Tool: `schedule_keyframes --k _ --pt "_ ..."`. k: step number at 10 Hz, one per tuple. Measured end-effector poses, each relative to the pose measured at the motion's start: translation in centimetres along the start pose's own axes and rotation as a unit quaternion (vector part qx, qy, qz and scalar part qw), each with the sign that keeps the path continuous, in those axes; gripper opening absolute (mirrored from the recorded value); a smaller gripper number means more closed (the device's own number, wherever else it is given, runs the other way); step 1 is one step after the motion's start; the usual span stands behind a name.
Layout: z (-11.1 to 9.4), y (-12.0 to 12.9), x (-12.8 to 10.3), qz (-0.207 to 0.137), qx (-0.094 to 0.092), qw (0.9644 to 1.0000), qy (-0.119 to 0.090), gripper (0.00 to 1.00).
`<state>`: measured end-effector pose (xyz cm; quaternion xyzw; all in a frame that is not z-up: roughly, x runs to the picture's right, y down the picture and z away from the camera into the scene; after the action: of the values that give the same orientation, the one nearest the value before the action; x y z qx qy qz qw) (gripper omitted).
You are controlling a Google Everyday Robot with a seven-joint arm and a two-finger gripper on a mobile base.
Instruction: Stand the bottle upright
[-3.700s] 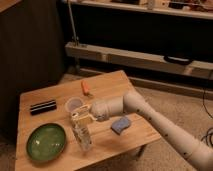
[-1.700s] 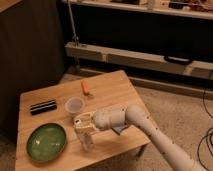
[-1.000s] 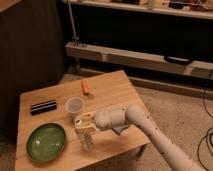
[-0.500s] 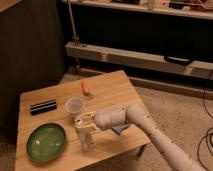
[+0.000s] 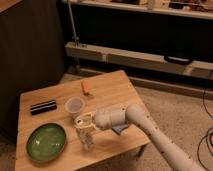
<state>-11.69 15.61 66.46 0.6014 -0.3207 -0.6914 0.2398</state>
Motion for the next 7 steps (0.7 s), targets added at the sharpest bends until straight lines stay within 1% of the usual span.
schedule_keyframes --k 2,3,5,6,7 --pt "-0.01 0.00 0.00 0.000 0.000 1.0000 0.000 0.05" --pt "-0.01 0.00 0.00 0.000 0.000 1.0000 0.000 0.11" --pt "-0.03 0.00 -0.01 0.000 0.000 1.0000 0.000 0.31" --pt "-0.11 -0.21 -0.09 0.002 0.006 1.0000 -0.003 0.41" --pt "-0.28 0.02 -0.07 0.004 0.006 1.0000 -0.004 0.53"
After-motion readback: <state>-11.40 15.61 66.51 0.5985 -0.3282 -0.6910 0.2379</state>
